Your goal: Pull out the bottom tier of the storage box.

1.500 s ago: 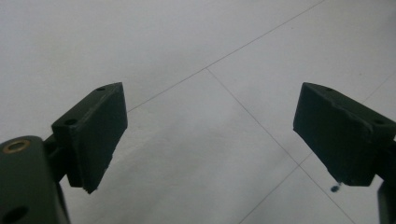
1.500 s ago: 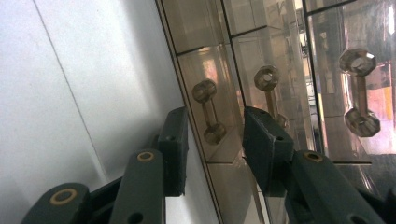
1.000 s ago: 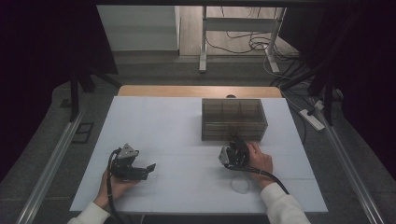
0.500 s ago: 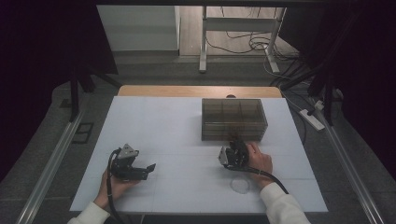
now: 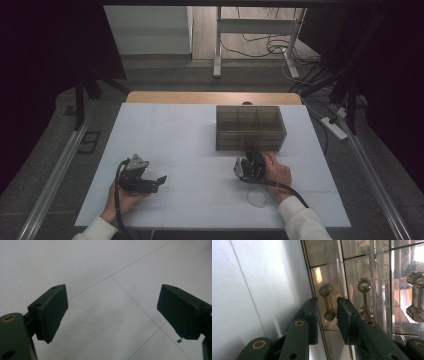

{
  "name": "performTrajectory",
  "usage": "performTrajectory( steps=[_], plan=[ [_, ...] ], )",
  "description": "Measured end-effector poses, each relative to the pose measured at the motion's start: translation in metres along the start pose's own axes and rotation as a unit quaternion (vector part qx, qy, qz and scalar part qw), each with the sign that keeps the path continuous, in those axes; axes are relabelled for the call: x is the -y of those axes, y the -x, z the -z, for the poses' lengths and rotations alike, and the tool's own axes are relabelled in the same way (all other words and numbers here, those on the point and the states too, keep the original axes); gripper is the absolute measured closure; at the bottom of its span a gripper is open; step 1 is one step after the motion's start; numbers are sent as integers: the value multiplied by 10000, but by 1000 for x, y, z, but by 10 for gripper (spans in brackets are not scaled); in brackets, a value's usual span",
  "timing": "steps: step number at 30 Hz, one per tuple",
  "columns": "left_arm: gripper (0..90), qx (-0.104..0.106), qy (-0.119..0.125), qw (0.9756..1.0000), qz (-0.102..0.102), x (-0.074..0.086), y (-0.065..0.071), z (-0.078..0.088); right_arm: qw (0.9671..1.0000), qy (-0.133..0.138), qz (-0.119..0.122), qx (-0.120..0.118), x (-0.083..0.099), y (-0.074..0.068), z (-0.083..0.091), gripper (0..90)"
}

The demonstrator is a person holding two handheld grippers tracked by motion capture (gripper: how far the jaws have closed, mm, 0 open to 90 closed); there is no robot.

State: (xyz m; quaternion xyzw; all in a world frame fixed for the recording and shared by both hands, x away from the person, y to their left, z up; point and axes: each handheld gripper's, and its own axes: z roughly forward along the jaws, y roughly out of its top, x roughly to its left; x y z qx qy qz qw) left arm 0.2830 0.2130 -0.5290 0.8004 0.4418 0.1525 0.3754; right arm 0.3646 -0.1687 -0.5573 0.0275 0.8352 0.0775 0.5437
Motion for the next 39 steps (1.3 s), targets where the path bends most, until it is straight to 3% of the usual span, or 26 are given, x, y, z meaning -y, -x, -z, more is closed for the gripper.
performTrajectory(
  steps=[17,39],
  plan=[
    [109,4,6,10000,-5,0,0,0,9999,-42,37,103,1,0,0,767],
    [110,-5,18,10000,10,0,-1,1,9998,-88,44,147,2,0,1,782]
  ],
)
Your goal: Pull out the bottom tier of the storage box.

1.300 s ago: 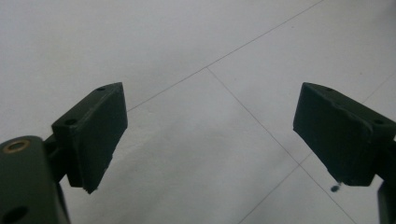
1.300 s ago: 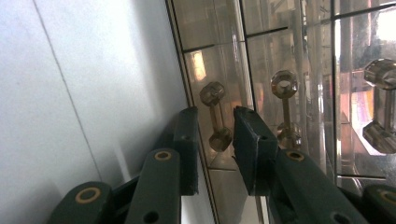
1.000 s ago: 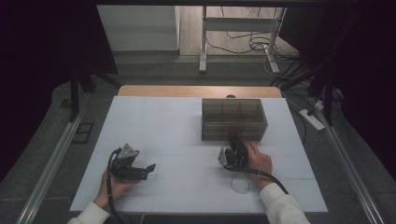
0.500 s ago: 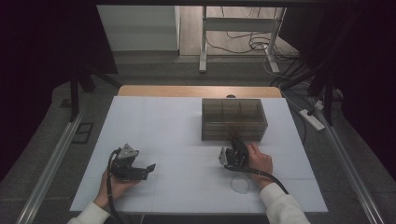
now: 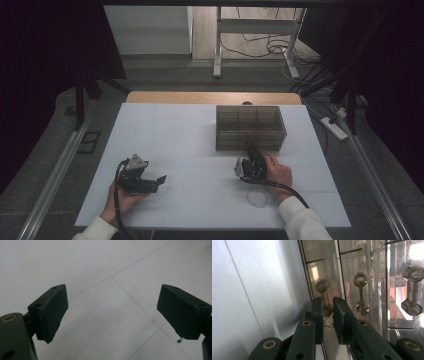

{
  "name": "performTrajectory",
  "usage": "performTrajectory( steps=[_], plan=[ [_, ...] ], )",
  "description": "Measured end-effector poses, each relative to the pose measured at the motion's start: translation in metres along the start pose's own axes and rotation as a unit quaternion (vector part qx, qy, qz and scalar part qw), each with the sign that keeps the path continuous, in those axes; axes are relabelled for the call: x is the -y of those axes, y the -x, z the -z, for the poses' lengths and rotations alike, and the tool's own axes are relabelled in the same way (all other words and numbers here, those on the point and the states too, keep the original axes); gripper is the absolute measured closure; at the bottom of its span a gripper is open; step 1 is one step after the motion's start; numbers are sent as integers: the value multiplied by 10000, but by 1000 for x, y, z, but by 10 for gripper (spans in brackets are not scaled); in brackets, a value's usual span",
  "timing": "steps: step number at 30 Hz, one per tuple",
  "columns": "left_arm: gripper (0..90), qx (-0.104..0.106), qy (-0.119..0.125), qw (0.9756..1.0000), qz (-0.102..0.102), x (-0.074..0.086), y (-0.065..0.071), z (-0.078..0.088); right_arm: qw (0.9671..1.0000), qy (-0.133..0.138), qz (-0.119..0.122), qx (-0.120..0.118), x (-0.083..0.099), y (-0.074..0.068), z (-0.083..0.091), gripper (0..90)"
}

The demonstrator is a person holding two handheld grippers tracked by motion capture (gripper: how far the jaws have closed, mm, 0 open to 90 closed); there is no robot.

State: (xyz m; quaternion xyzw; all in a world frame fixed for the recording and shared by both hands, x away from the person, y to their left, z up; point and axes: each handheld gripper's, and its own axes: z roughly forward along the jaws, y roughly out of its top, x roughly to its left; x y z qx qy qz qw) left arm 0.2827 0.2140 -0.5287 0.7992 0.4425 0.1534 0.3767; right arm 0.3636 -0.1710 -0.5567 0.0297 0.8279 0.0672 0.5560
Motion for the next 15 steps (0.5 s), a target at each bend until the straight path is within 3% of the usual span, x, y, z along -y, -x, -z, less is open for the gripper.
performTrajectory(
  steps=[4,15],
  plan=[
    [110,-3,3,10000,-1,0,0,0,10000,0,-24,-62,0,0,1,783],
    [109,-20,14,10000,-16,0,0,1,10000,20,19,47,1,-3,4,783]
  ],
)
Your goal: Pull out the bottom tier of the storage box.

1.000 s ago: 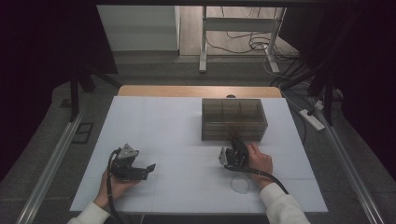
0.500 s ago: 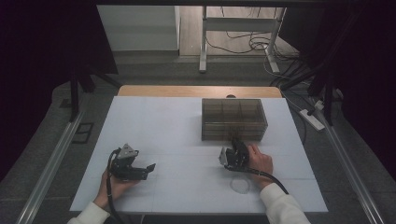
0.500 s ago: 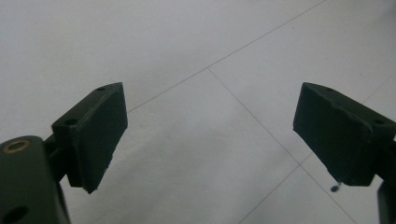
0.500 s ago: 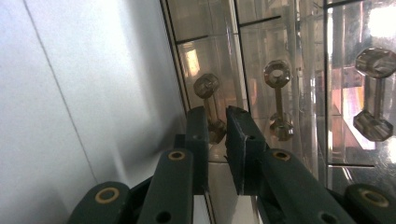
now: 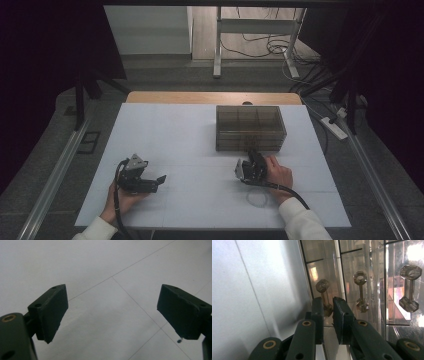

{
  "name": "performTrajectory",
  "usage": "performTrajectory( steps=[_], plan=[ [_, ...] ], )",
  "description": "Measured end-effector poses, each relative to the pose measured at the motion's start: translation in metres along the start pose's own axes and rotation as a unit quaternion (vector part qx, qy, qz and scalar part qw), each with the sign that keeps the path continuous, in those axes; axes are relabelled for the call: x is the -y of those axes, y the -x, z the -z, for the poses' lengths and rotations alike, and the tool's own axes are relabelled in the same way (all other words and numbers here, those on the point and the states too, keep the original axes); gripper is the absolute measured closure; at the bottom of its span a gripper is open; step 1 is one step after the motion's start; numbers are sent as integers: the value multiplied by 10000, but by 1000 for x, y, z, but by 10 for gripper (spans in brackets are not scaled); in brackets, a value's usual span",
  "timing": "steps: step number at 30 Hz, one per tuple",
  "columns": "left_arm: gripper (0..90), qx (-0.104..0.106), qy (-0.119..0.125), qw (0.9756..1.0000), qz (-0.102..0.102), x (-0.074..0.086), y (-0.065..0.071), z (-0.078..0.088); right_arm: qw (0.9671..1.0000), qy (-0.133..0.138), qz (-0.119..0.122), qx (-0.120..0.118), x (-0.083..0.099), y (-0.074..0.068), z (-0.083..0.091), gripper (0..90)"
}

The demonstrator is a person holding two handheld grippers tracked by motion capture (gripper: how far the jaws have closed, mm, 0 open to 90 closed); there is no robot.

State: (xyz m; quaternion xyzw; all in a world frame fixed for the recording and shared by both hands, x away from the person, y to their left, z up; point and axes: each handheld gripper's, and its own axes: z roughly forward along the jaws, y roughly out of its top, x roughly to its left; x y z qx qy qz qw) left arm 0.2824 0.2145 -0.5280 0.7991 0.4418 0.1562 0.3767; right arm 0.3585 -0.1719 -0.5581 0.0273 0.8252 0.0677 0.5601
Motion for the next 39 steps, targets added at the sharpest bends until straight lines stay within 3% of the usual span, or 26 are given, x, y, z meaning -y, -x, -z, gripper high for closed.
performTrajectory(
  steps=[3,24,30,34,37,39],
  plan=[
    [109,0,-1,10000,3,0,0,0,10000,-22,12,-71,0,0,1,783],
    [109,-10,-7,10000,4,0,0,0,10000,-17,66,21,1,-6,13,782],
    [109,-15,-7,10000,1,0,0,0,9999,-17,63,-95,2,-5,15,745],
    [109,-17,1,10000,3,0,0,0,9996,46,-223,-159,6,0,20,653],
    [109,-18,-8,10000,2,0,0,0,9971,153,-655,-348,12,7,24,604],
    [109,-20,-6,10000,4,0,0,0,9956,203,-800,-436,16,9,27,587]
  ],
)
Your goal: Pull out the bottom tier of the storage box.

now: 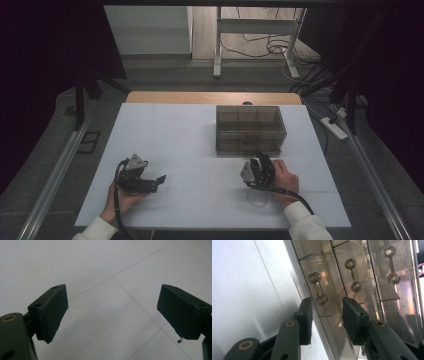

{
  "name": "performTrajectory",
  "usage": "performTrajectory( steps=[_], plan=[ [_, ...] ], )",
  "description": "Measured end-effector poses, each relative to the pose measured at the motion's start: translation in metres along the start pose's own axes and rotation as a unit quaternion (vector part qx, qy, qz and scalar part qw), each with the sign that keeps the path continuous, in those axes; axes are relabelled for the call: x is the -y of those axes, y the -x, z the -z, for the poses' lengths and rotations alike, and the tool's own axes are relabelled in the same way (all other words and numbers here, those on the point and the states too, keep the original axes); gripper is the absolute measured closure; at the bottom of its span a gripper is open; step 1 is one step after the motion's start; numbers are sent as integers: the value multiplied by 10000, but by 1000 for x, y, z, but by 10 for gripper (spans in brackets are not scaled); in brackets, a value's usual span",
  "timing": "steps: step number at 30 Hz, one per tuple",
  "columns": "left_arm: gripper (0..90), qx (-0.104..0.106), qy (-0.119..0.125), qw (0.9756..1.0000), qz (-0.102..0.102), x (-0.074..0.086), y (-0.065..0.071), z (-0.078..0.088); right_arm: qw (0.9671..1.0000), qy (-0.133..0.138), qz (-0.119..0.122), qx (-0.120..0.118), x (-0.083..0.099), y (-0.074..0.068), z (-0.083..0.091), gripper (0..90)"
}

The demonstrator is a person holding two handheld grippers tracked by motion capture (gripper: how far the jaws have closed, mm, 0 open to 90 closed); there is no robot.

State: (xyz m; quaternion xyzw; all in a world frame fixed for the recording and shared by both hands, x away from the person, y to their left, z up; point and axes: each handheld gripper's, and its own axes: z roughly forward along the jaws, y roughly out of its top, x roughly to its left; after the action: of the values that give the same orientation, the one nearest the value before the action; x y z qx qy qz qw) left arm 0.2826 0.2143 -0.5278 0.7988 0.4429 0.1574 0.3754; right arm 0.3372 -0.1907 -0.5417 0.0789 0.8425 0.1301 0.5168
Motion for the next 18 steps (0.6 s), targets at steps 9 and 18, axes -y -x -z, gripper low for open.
performTrajectory(
  steps=[9,18],
  plan=[
    [109,0,5,10000,-4,0,0,0,9952,216,-798,-524,5,14,9,502],
    [109,0,8,10000,-8,0,0,0,9688,590,-2013,-1323,14,32,16,442]
  ],
)
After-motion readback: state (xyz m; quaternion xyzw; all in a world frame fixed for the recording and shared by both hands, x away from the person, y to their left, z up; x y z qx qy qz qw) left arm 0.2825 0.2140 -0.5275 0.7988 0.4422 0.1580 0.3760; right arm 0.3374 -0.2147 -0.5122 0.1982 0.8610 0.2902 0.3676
